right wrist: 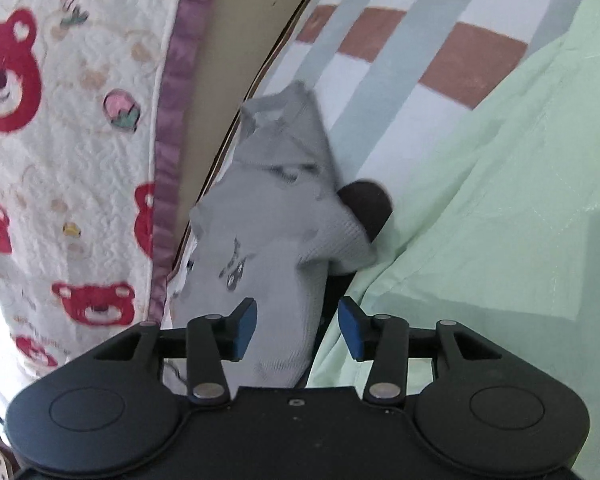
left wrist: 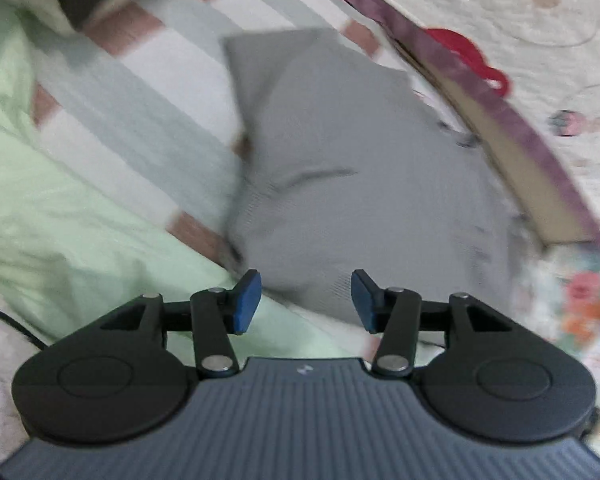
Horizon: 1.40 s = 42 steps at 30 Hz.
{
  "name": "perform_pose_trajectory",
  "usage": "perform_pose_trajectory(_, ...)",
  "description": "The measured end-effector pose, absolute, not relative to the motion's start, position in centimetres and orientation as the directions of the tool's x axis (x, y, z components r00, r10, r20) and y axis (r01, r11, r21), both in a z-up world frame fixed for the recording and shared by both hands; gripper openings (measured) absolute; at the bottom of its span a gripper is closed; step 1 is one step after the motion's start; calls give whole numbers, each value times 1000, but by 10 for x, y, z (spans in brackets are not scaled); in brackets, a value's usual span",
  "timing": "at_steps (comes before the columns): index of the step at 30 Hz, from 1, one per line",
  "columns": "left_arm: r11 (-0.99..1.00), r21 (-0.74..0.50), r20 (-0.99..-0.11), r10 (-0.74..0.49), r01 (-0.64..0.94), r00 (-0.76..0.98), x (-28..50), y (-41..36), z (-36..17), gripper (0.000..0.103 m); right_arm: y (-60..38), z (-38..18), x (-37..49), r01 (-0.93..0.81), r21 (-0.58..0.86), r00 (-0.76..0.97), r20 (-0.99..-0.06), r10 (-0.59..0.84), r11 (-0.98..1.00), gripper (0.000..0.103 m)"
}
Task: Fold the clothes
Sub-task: 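Lay the shirt down on the sheet with both grippers, then open both grippers and release the shirt hem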
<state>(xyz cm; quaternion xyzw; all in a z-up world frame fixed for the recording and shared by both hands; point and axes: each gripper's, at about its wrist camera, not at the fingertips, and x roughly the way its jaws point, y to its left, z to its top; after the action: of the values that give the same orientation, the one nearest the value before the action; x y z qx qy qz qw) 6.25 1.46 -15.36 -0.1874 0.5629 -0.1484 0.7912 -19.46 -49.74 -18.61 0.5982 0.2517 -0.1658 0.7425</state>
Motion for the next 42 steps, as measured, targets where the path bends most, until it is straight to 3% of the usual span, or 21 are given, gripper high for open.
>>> perform_pose_trajectory(3, 933, -360, -862, -335, 5, 382, 59, 11, -161, 49, -503, -186, -195, 545, 803, 824, -566, 23, 242, 51)
perform_pose_trajectory(6, 928, -371, -861, -336, -21, 382, 58, 12, -169, 46, -507, -192, -198, 536, 822, 834, -550, 27, 191, 52)
perform_pose_trajectory(10, 938, -347, -861, -316, -5, 398, 58, 5, -172, 42, -510, -209, -190, 459, 886, 879, -464, 110, 64, 54)
perform_pose_trajectory(17, 932, -363, -870, -336, -8, 360, 65, 2, -179, 44, -513, -213, -168, 581, 801, 804, -593, 52, 146, 59)
perform_pose_trajectory(21, 886, -456, -856, -411, -87, 313, 67, 2, -189, 47, -516, -221, -162, 603, 788, 793, -609, 18, 126, 60)
perform_pose_trajectory(27, 939, -336, -862, -273, -78, 427, 71, -16, -197, 51, -520, -223, -171, 596, 799, 803, -592, -68, 77, 61)
perform_pose_trajectory(28, 944, -323, -857, -259, -73, 446, 71, -19, -198, 49, -520, -223, -170, 600, 795, 800, -595, -77, 86, 61)
perform_pose_trajectory(30, 954, -300, -851, -262, -11, 455, 71, -27, -197, 14, -519, -219, -164, 612, 781, 791, -606, -85, 123, 62)
perform_pose_trajectory(31, 955, -296, -848, -274, 23, 453, 70, -30, -196, 8, -518, -217, -160, 618, 773, 786, -612, -89, 141, 60)
perform_pose_trajectory(33, 955, -286, -843, -289, 77, 453, 71, -32, -189, 7, -516, -211, -154, 594, 772, 801, -593, -79, 225, 11)
perform_pose_trajectory(37, 927, -355, -807, -368, 119, 462, 73, -8, -145, 7, -519, -175, -155, 492, 746, 855, -510, -89, 448, 10)
perform_pose_trajectory(40, 939, -297, -820, -345, 177, 456, 73, -3, -132, 7, -514, -145, -159, 451, 609, 843, -530, -89, 652, 9)
perform_pose_trajectory(42, 930, -335, -842, -366, 149, 397, 78, 1, -146, 7, -509, -146, -161, 452, 546, 818, -569, -83, 706, 9)
